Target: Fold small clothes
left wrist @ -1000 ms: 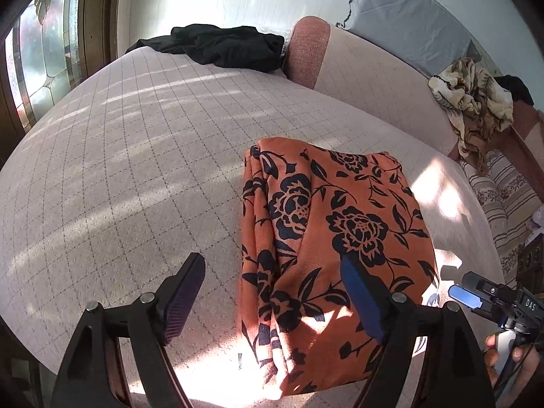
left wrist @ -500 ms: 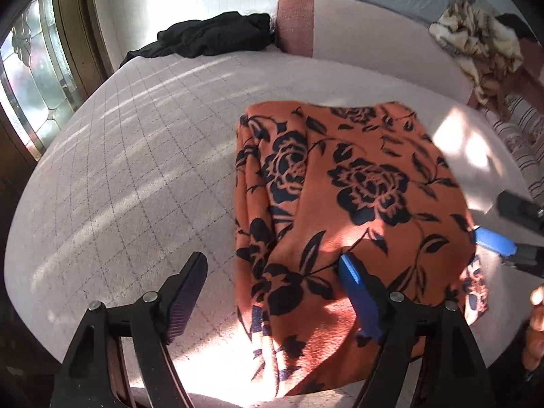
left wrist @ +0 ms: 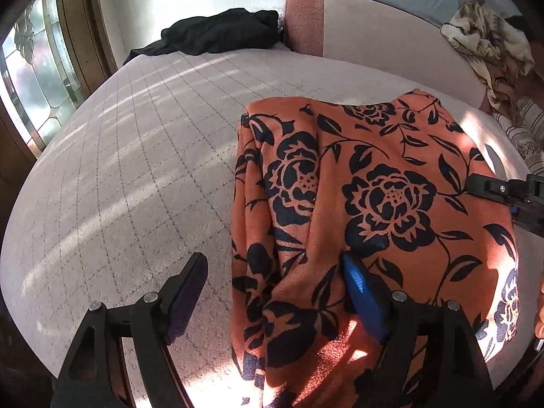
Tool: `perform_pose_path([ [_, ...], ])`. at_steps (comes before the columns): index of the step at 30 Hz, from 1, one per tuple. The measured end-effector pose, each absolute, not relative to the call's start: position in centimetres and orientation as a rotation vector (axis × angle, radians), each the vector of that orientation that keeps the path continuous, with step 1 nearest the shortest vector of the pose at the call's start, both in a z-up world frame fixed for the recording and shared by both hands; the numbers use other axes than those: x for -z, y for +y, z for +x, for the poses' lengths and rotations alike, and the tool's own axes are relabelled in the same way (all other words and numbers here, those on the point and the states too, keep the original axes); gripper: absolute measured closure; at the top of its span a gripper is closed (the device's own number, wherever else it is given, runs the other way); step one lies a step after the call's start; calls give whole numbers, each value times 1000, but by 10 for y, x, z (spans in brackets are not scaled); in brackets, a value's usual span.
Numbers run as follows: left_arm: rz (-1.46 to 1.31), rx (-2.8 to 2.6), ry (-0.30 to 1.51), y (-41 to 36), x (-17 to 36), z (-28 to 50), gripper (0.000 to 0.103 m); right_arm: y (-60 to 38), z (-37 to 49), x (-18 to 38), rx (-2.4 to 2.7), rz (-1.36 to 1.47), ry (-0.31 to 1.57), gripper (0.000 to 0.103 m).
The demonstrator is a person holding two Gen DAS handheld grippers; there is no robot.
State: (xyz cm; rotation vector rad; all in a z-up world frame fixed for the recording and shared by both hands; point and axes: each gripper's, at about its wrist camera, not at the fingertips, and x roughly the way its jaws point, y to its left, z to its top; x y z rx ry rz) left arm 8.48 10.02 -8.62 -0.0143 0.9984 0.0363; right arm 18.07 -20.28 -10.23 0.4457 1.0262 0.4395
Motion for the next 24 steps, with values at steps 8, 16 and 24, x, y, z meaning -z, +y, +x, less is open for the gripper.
perform_pose_path([
  [8,-115,-5,990,110,80,83,17,-236,179,122,-448,653,1010,30],
  [16,-113,0,998,106,85,85,16,-245,239,127,-440,771,1018,27],
  [24,-137,13,1004,112,90,84,16,-211,252,116,-319,513,1010,76],
])
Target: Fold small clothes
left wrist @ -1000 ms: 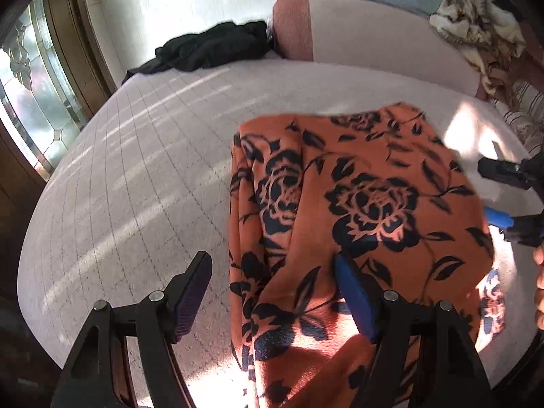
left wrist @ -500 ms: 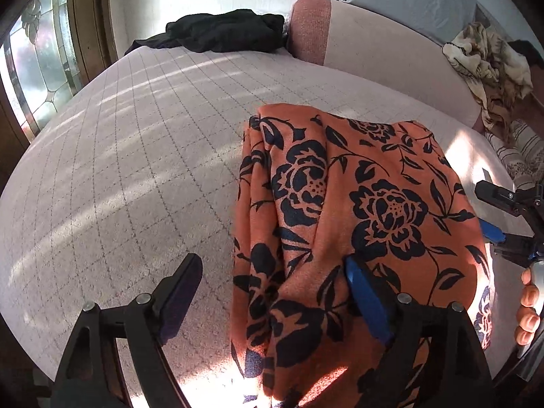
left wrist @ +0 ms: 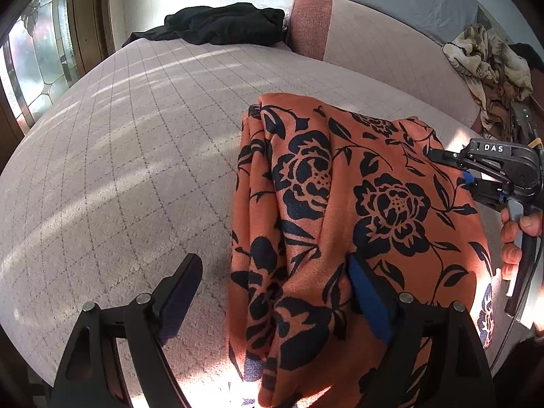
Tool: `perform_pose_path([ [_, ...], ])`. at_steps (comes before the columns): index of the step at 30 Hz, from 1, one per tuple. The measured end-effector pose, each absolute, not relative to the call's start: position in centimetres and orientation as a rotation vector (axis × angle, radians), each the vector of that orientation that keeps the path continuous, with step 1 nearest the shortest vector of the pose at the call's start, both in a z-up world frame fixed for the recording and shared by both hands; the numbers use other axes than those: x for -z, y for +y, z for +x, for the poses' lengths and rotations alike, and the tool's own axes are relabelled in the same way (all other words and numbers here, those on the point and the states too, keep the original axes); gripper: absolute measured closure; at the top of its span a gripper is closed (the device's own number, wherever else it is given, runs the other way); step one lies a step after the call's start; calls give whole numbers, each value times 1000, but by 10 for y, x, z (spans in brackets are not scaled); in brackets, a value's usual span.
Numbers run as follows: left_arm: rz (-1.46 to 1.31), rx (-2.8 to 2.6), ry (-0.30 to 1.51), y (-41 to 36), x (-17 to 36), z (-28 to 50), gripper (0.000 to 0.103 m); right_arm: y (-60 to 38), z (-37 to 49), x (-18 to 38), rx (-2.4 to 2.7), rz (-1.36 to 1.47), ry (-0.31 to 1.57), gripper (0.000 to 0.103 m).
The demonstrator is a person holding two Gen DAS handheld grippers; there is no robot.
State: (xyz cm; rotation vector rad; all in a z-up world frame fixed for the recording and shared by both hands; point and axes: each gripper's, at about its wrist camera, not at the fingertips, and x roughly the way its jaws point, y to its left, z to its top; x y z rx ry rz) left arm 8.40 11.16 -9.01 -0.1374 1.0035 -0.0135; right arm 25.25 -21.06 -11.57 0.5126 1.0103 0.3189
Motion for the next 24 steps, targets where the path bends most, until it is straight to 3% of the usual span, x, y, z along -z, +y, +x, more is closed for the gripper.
perform_pose_path([
  [2,-134,17,1001,113,91,84,16,-217,250,126,-295,572,1042,67],
  [10,-214,48,978,125,64,52,22,-204,172,67,-354,441,914,66],
  [12,-182,20,1005,128,69,38,31,-193,149,61,-401,390,898,65],
  [13,-175,28,1050,130,81,37,46,-187,140,61,-426,373,898,59],
  [14,-229,53,1087,136,92,39,47,-181,134,63,-446,353,903,42],
  [15,-277,58,1089,143,93,40,47,-176,129,67,-454,328,908,38],
  [17,-275,69,1087,144,84,41,58,-168,122,79,-461,276,953,37],
  [24,-268,77,1078,146,63,40,58,-174,121,87,-480,307,966,37],
])
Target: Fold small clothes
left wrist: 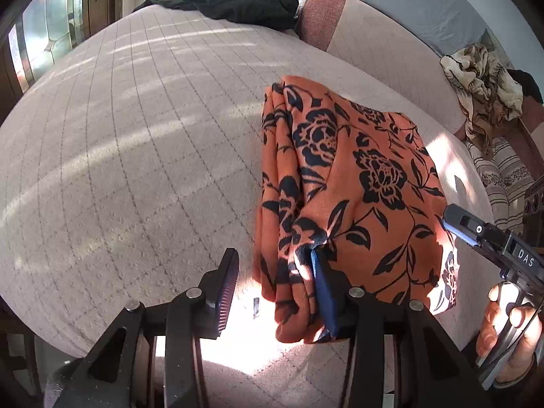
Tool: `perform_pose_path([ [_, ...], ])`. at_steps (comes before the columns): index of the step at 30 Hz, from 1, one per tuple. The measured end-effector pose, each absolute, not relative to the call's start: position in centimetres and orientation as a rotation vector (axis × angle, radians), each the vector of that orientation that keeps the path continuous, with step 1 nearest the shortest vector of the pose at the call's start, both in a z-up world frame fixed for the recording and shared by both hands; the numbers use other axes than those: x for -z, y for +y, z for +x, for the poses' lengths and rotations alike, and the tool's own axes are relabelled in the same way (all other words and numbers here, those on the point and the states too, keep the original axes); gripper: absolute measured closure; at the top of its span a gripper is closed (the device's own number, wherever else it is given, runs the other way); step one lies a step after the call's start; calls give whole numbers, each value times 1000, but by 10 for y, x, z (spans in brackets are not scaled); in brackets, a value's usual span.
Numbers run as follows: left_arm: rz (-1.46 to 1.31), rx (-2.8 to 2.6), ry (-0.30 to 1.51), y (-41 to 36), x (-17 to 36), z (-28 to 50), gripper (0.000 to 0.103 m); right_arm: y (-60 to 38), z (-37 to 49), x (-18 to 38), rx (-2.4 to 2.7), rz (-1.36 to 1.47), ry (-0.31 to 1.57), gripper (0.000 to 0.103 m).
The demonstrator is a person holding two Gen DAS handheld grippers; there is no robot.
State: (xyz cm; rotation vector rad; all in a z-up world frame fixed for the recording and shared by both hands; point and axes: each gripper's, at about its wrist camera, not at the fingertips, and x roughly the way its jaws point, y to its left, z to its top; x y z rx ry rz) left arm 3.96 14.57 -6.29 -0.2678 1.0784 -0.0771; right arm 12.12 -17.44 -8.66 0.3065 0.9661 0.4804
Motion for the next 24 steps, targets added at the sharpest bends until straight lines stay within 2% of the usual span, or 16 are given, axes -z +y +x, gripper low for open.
perform_pose_path([
  [4,-261,158,1053,140,43,84,57,-174,120,83,-489,315,970,36],
  [8,-287,161,1142,134,59,133,58,-182,116,86,-495,380,954,36],
  [12,-335,162,1204,137,71,150,62,-186,113,87,-508,411,945,36],
  [15,-378,171,1217,139,74,153,72,-189,115,88,-519,432,948,36],
  [17,-382,176,1222,141,74,154,84,-190,116,88,-524,445,946,36],
  [19,-383,172,1220,142,73,154,90,-190,117,90,-526,450,946,36],
  [24,-275,115,1140,136,52,149,96,-193,117,92,-532,458,944,36],
])
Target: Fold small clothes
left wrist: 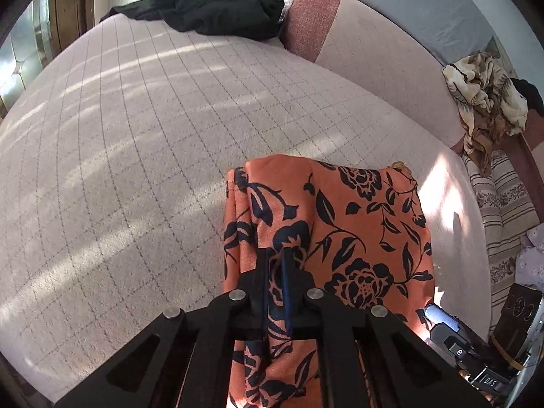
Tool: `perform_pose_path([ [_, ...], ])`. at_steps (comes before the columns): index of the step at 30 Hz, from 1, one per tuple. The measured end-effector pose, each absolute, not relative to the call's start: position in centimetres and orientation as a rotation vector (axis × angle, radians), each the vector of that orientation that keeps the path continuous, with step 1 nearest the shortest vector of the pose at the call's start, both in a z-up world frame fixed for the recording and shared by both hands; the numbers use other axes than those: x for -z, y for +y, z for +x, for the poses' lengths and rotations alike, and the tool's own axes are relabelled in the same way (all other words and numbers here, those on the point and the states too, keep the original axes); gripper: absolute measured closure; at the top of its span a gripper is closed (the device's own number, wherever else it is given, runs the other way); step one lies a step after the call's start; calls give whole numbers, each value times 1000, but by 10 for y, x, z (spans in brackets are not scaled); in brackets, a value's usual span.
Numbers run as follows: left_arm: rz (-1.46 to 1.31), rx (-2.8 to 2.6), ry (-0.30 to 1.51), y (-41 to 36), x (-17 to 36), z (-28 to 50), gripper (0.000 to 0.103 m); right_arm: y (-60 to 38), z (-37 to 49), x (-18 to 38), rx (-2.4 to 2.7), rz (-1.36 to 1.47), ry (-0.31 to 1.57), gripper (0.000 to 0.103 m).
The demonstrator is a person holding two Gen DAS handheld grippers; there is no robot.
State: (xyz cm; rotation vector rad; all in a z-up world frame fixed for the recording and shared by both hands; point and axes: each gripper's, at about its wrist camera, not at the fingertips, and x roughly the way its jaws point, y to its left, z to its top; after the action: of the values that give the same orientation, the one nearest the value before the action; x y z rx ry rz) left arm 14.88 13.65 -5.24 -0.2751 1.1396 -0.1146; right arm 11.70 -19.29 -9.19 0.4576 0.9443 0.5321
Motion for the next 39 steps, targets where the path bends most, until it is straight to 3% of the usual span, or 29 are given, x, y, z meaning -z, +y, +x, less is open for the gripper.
perform_pose_path([
  [3,-284,93,1214,145,72,151,97,-192,119,93,-529,457,949,36],
  [9,-433,254,1118,154,46,128,97,-193,120,94,-535,457,950,35],
  [21,-531,253,1217,152,73,137,96,-192,120,94,-539,470,946,32],
  [22,-534,246,1207,154,71,136,90,-191,120,94,-539,468,946,32],
  [23,-538,241,1193,155,69,136,74,-192,120,94,-540,469,945,32],
  [25,-527,212,1177,157,66,135,53,-192,120,94,-542,476,945,32],
  [39,-534,245,1159,153,55,135,55,-192,120,95,-542,474,943,32],
])
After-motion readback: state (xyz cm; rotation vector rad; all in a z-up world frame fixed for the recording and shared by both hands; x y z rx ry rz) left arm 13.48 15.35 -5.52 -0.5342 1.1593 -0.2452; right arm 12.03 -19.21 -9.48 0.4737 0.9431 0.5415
